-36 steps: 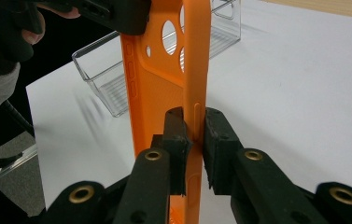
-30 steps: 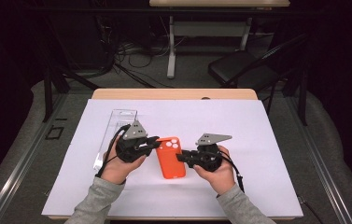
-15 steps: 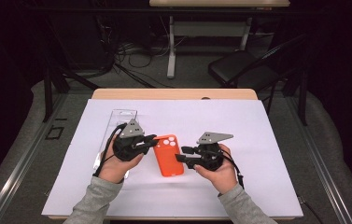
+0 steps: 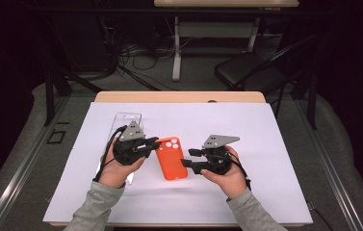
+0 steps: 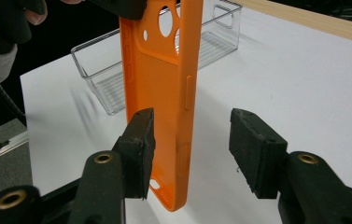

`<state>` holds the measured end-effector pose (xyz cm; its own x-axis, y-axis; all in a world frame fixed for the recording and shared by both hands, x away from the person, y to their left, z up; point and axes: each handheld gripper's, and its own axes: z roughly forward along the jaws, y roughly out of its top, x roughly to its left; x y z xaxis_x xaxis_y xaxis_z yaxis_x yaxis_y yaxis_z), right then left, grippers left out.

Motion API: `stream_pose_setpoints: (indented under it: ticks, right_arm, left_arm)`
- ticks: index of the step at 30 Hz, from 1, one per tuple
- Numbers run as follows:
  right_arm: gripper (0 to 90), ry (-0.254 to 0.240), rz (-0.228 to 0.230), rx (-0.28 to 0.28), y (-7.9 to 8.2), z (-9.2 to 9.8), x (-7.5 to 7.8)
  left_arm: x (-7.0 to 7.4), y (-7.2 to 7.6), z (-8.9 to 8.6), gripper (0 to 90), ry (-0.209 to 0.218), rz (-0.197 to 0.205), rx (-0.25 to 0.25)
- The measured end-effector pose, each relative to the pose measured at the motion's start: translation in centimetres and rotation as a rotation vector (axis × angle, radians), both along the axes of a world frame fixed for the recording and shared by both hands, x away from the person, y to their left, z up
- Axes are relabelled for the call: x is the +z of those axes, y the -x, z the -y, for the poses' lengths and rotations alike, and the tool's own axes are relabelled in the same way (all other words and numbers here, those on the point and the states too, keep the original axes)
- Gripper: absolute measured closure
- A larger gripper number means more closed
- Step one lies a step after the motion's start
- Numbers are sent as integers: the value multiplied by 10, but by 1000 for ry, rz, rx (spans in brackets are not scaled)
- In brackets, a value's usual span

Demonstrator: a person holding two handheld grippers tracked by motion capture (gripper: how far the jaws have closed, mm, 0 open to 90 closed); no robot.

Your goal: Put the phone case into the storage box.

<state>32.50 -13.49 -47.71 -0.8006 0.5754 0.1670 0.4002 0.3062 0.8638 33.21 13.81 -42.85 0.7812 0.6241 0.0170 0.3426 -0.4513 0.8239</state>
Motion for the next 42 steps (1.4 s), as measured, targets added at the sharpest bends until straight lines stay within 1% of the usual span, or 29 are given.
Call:
stream_pose_setpoints:
  ticks: [3,7,9,13,16,20,24,28,30,33,35,39,41,42]
  right_arm:
    - [503,1,5,-16,0,1,1]
    - [517,-1,9,-17,0,3,1]
    - [517,-3,1,-17,0,3,1]
    - [516,-2,3,-24,-1,5,1]
    - [504,2,-2,-29,-1,7,2]
    - [494,-4,11,-30,-1,7,2]
    - [456,4,3,-33,-2,7,1]
    - [453,3,-12,-41,-3,8,1]
    - [447,3,-9,-47,-4,9,2]
    - [419,0,-5,-53,-4,10,2]
    - [387,-5,-5,-70,-4,11,3]
    - [342,-1,-9,-84,-5,13,3]
    - [312,3,-1,-89,-6,14,4]
    - [306,8,1,-91,-6,14,4]
  left_arm:
    - [1,0,-1,802,2,1,1]
    - [1,1,-2,801,-1,8,7]
    - [1,1,-2,801,-1,7,9]
    - [2,2,-3,800,-6,11,18]
    - [3,1,-4,800,0,9,30]
    - [4,1,-7,799,6,7,37]
    - [5,0,-10,798,13,12,47]
    - [7,0,-14,798,22,11,61]
    - [7,-1,-16,799,29,8,62]
    - [8,-2,-19,799,34,5,59]
    - [8,-2,-20,799,32,4,56]
    - [10,-3,-24,799,29,2,58]
    - [11,-4,-27,799,35,5,62]
    - [11,-4,-29,799,40,-1,67]
